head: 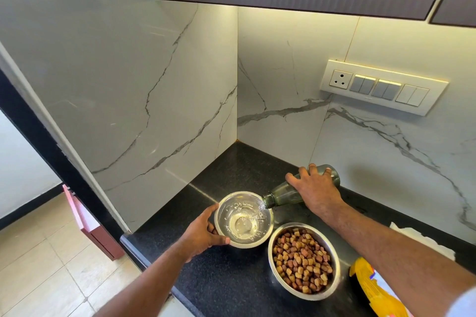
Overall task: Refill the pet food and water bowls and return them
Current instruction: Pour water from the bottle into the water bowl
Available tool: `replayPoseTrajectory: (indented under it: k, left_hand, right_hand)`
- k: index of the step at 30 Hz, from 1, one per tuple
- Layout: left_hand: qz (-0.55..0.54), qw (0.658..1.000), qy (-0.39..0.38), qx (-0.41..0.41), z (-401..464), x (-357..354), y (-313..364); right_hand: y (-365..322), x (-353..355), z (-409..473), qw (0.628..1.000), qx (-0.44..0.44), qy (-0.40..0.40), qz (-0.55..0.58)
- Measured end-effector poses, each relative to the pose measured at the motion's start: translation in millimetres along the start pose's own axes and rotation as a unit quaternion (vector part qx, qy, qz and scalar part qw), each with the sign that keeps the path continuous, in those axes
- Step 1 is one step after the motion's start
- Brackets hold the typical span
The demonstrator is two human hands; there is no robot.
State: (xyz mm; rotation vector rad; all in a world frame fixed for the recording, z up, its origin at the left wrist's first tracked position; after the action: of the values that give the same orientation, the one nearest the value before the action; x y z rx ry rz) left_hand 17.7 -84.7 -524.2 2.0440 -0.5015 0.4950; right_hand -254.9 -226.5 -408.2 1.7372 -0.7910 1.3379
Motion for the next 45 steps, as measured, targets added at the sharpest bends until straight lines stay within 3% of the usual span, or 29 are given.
replayPoseTrajectory:
  k: [22, 32, 36, 40, 45]
  left_hand:
    - [-0.005, 1.0, -0.001, 0.008, -1, 0, -2]
    - [0.036, 0.999, 0.016, 0.0, -2, 5, 2]
    - [0.087, 0.994, 0.069, -0.008, -2, 16, 18]
    - [0.096, 0.987, 0.125, -0.014, 9, 26, 40]
    - [0.076, 0.986, 0.135, -0.055, 37, 21, 80]
  right_hand:
    - [2, -2, 0, 1.0, -0.008, 0.004, 0.016]
    - [3, -26, -12, 0.99, -0.053, 0.018, 0.128]
    - [4, -37, -18, 0.98, -0.076, 0.039, 0.178]
    - [14, -45, -23, 0.961, -0.115, 0.051, 0.245]
    - [34, -49, -26, 0.919, -0.184, 0.077, 0.341]
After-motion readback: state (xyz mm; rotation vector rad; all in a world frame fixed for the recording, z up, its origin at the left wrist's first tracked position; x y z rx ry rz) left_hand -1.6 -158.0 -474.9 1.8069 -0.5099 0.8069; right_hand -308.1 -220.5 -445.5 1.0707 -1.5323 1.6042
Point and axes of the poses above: each hand's wrist, its own z-axis towards the middle knuckle, its own x-axis out of the back of the hand, y = z × x, the point moved 4 cm from there along z, towards the middle knuckle, and after that the axes turned 12 degrees about z, right-handed, at the moved point
